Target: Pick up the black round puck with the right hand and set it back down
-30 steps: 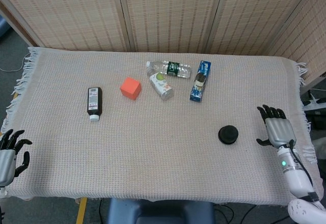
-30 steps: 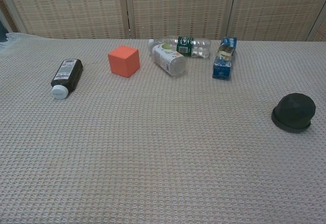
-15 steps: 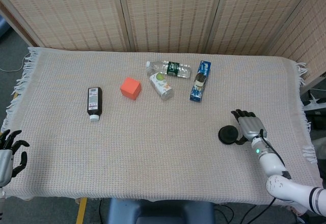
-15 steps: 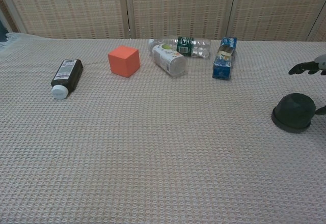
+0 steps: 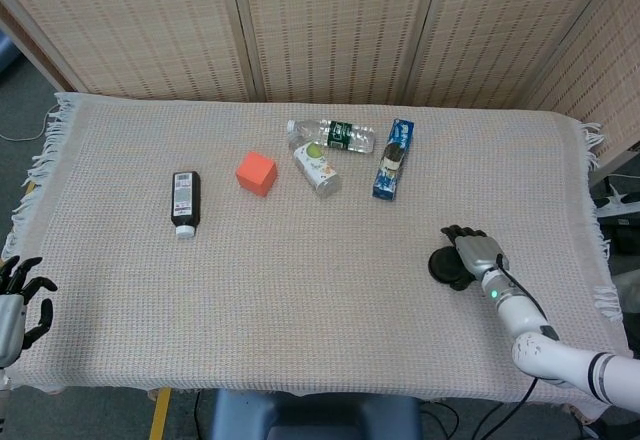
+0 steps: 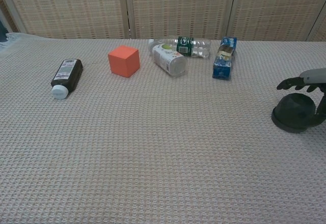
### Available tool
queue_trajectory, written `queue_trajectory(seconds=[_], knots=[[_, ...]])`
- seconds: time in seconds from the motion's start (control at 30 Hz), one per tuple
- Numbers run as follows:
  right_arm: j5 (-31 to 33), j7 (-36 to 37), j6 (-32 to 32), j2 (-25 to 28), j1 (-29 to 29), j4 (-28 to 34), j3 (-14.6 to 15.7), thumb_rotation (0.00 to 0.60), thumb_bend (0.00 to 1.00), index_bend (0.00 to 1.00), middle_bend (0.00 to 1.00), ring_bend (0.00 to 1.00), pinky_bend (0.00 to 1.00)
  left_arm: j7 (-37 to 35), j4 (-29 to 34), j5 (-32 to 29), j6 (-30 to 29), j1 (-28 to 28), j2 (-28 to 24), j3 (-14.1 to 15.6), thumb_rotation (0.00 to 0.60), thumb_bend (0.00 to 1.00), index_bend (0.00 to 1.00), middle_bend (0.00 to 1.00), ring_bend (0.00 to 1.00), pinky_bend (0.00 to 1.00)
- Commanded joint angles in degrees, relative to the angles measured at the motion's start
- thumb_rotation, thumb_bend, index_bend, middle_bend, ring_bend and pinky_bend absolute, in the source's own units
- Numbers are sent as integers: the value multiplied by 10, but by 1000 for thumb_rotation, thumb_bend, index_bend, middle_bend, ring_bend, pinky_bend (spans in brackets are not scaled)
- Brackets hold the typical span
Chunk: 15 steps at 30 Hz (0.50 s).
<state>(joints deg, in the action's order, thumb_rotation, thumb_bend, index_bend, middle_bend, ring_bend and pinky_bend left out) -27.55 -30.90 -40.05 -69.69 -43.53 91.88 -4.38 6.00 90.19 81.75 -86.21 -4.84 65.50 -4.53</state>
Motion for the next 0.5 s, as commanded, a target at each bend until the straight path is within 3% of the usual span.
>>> queue_trajectory(seconds=[0.03,0.5], knots=[[1,9,4,-9,-7,-12,8,600,105,0,0,0,113,-1,1,-1,0,0,-1,-1,600,543,459,169,84,272],[-27,64,20,-37,-19,-54,25,600,109,21,12,0,153,-1,5,-15,11,0,-4,-3,600,542,460,169,84,273]])
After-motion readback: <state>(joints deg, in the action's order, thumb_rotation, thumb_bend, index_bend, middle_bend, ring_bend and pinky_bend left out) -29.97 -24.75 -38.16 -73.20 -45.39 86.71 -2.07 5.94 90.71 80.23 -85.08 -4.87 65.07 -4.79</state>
